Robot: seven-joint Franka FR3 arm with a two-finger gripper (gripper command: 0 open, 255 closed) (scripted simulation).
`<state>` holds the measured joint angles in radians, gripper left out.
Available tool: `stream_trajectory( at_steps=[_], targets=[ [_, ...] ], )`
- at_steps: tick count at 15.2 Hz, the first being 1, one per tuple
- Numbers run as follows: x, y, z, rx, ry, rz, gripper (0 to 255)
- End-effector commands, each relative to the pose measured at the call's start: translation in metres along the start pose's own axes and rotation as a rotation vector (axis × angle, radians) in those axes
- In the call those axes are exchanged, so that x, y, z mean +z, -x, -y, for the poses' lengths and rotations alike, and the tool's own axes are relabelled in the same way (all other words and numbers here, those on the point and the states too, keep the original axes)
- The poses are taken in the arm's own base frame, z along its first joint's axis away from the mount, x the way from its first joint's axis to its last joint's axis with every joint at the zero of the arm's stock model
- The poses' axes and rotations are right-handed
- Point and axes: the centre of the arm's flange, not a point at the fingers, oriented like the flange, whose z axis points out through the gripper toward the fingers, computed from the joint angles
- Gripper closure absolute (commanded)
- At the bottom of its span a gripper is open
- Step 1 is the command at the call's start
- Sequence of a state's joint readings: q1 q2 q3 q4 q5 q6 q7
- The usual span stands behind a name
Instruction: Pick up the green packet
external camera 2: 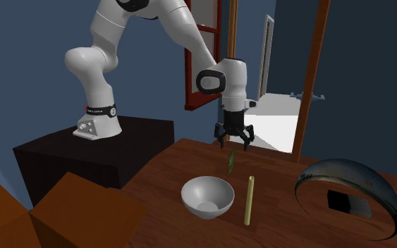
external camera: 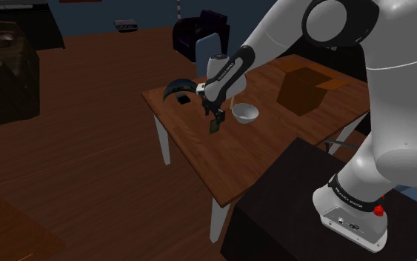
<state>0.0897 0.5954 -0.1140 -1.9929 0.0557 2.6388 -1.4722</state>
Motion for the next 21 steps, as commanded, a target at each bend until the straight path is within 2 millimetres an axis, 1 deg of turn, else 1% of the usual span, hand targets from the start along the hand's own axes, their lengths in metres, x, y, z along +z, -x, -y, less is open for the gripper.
stream_trajectory(
  at_steps=[1, 10, 21],
  targets=[
    [0.002, 0.0, 0.0, 0.0, 0.001, 0.0, 255],
    [0.002, 0.0, 0.0, 0.0, 0.001, 0.0, 255],
    [-0.056, 0.002, -0.003, 0.0, 0.001, 0.0, 255]
  ],
)
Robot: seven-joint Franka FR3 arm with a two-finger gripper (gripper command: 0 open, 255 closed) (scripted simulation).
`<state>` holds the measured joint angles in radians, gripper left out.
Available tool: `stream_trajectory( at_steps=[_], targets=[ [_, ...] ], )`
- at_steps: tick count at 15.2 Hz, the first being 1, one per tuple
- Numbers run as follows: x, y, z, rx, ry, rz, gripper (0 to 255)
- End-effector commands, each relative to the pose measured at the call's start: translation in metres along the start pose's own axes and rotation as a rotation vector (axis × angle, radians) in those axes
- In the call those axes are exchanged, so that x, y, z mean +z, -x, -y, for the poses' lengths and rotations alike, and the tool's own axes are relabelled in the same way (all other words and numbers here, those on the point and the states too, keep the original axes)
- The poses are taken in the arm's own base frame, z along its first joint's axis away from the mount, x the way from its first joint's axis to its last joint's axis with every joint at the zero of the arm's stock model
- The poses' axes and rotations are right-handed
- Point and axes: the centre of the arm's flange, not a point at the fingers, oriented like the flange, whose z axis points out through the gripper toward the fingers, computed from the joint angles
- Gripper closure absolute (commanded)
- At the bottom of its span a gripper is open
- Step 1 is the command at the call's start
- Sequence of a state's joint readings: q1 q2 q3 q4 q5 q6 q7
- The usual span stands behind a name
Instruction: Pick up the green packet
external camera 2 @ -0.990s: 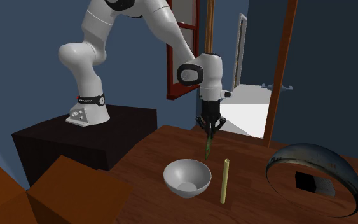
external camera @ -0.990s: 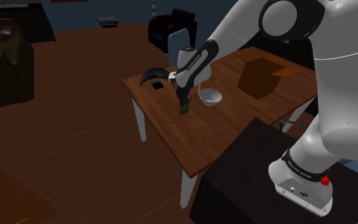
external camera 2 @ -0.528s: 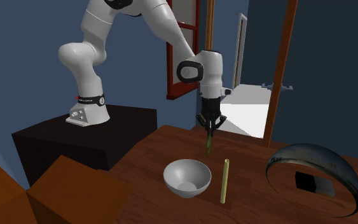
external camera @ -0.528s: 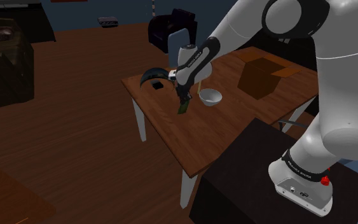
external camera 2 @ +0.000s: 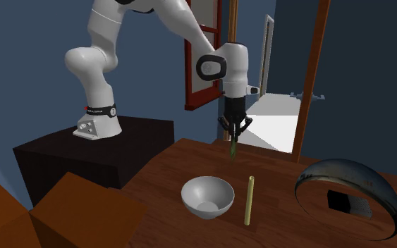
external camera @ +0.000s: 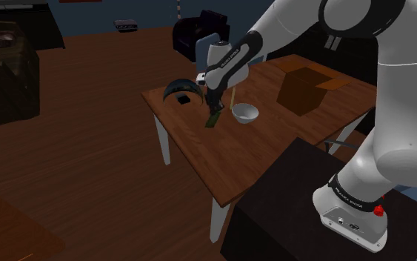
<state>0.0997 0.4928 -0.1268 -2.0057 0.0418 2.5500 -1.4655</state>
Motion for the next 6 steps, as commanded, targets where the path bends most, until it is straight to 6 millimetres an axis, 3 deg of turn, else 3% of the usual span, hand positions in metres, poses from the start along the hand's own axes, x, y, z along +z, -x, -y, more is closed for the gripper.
stream_trajectory(
  at_steps=[1, 6],
  targets=[
    [-0.012, 0.001, 0.0, 0.0, 0.0, 0.0, 255],
    [-0.028, 0.001, -0.001, 0.0, 0.0, 0.0, 255]
  ],
)
